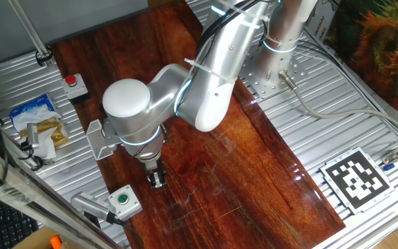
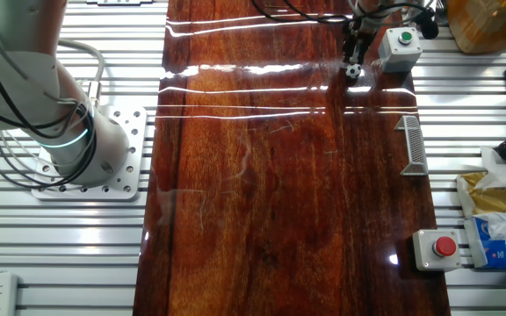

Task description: Push the soccer ball into the goal

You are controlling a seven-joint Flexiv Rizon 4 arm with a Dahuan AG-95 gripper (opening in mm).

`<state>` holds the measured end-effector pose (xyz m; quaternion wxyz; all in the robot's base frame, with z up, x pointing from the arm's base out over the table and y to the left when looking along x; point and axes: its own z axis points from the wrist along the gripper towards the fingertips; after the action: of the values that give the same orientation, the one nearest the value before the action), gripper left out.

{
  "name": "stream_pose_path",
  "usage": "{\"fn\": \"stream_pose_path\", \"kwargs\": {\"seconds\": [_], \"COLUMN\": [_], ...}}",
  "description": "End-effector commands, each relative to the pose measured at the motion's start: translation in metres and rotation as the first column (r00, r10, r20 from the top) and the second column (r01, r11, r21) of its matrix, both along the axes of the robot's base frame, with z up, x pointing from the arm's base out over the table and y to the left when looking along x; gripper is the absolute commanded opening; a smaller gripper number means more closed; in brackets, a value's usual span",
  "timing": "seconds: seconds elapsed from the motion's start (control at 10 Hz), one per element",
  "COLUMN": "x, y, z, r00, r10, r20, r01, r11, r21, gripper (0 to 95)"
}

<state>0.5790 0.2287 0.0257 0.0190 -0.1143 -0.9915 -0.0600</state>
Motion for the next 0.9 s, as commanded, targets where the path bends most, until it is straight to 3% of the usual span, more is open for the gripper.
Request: {"fn": "stream_pose_path", "kwargs": {"seconds": [0.1,0.5,0.7,0.9], "x": [-0.0002,-0.0004,0.0003,0.0002], "y": [-0.0004,-0.0005,0.0004,0.0006], "z": [-0.0004,-0.0007,-0.0013,-0.0011], "r00": [1.0,1.0,1.0,1.0], "r10": [0.009,0.01,0.013,0.02], "r20": [0.007,0.013,0.023,0.024], "r01": [-0.009,-0.01,-0.014,-0.021], "r11": [1.0,1.0,0.999,0.999], "r21": [-0.005,0.0,0.032,0.038], "gripper": [0.0,0.0,0.0,0.0]}}
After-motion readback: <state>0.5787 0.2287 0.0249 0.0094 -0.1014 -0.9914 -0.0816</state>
